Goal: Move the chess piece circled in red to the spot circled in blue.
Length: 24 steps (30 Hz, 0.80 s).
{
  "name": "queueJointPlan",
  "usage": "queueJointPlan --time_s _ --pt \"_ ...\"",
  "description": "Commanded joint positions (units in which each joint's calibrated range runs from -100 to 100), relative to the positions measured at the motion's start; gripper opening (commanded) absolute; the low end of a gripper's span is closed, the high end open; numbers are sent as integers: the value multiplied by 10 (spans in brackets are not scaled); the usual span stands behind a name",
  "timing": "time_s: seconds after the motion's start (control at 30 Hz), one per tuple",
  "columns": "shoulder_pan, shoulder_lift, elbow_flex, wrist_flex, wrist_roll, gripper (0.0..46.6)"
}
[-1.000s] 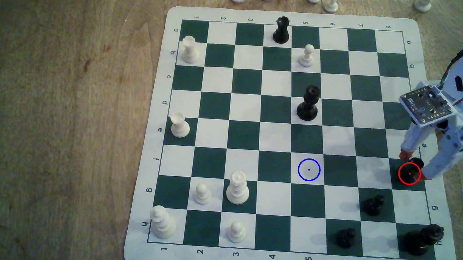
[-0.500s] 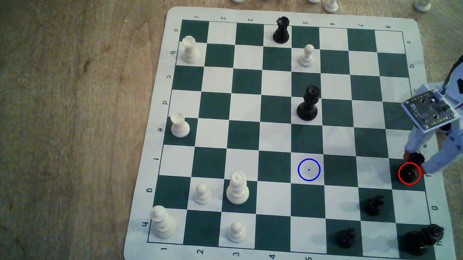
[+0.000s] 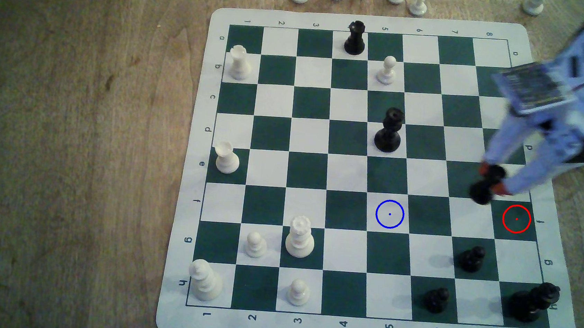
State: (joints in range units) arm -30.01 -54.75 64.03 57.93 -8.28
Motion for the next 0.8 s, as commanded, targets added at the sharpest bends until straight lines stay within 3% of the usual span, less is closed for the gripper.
queueJointPlan --time_s 0.0,0.13,0.33,0.77 --pt "41 92 -70 -67 11 3" --pt "72 183 -121 -119 20 3" --pt "61 306 -241 -132 17 3" --pt "63 436 -310 -145 18 3"
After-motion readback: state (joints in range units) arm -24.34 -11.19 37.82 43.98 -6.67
